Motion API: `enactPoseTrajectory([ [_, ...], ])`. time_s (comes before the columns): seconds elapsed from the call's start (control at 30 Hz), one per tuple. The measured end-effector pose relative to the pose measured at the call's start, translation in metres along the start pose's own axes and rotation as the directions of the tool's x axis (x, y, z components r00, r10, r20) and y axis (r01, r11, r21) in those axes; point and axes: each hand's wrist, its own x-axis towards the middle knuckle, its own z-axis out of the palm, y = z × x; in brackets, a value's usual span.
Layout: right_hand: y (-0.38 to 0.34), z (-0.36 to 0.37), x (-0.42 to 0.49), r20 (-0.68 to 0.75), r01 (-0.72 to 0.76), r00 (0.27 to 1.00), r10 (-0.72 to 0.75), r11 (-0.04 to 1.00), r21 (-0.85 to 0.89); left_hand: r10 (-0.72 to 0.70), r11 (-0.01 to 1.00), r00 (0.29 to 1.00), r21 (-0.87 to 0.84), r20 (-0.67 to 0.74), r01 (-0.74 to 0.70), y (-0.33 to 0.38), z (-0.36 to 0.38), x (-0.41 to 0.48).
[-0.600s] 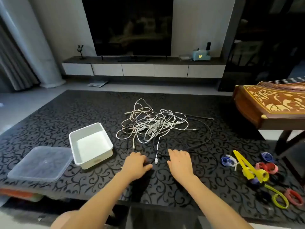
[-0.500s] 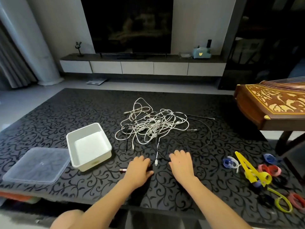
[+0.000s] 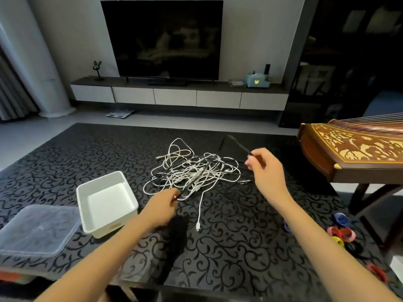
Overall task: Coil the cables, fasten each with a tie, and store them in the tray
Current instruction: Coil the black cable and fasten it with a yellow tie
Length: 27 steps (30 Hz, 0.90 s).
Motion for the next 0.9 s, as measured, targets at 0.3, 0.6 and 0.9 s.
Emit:
enactPoseTrajectory([
  [0.3, -0.124, -0.027, 0.08, 0.137, 0.171, 0.971, -0.195, 0.971, 0.165, -0.092, 0.893, 0.928, -0.443, -0.36, -0.083, 0.094, -0.084, 0.047],
  [0.6, -0.194, -0.062, 0.073, 0.171, 0.225, 0.926, -0.337, 0.856, 0.466, 0.03, 0.738, 0.932, -0.62, -0.362, -0.265, 0.14, -0.152, 0.068],
  [0.9, -0.161, -0.078, 0.071, 0.12, 0.08, 0.975, -0.186, 0.802, 0.592, -0.124, 0.625, 0.982, -0.78, -0.145, -0.036, 0.111, -0.133, 0.042],
])
